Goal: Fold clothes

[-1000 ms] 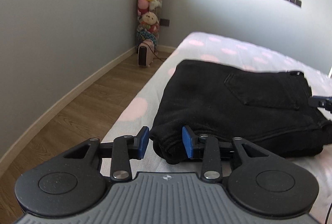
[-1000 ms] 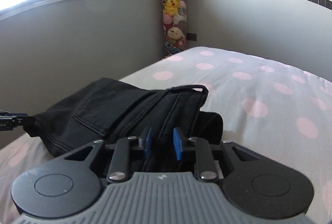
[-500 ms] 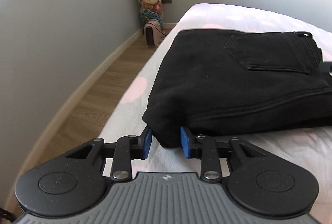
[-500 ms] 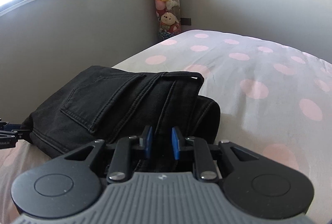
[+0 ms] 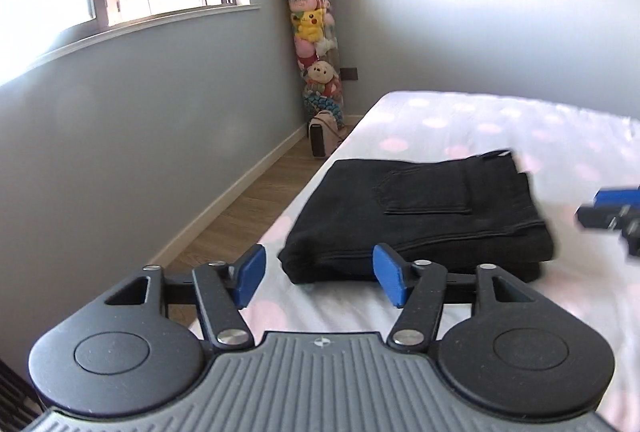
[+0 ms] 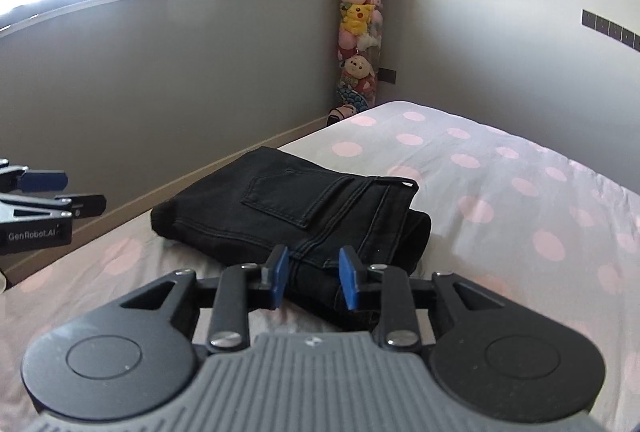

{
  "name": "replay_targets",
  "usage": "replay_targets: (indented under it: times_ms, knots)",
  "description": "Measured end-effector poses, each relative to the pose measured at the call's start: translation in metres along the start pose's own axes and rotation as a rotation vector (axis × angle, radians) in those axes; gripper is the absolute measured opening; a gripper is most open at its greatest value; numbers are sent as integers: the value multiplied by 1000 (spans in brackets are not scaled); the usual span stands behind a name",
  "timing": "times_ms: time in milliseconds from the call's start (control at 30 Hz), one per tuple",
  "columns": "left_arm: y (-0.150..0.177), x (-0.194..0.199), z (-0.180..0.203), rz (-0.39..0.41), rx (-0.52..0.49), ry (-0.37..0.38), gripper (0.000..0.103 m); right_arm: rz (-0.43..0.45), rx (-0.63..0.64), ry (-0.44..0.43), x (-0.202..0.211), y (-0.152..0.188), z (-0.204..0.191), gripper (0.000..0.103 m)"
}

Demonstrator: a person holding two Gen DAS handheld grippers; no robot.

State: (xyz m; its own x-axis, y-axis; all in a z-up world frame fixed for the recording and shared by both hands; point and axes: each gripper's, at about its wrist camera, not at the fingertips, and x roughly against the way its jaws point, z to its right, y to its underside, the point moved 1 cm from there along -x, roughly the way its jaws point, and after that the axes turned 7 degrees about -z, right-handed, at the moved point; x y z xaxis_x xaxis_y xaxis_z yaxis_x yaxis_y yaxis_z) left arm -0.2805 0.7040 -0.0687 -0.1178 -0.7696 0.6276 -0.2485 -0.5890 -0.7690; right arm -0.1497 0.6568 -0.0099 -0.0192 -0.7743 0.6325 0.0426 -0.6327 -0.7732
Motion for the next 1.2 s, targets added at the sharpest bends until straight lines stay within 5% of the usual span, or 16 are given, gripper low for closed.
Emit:
replay_targets:
  times_ms: [67, 133, 267, 367, 633, 767, 1200]
  knots:
    - [8, 26, 10, 14, 4, -27, 90, 8, 34, 10, 26, 8, -13, 37]
    - [17, 49, 17, 44, -8, -43, 91, 15, 39, 16, 52, 16, -24, 50]
    - [32, 95, 35, 59, -35, -69, 92, 39, 21, 16, 104, 34, -40, 59]
    - [50, 127, 45, 56, -5, -29, 92, 66, 16, 43, 143, 53, -52, 74]
    - [96, 198, 63, 2, 99, 13, 92, 73, -43, 78, 226, 116, -73, 75]
    - [119, 221, 74, -20, 80, -25, 92, 78, -82, 91, 259, 144, -80, 75]
    - [175, 267, 86, -88, 82, -49, 92, 72, -114, 124, 314, 202, -95, 75]
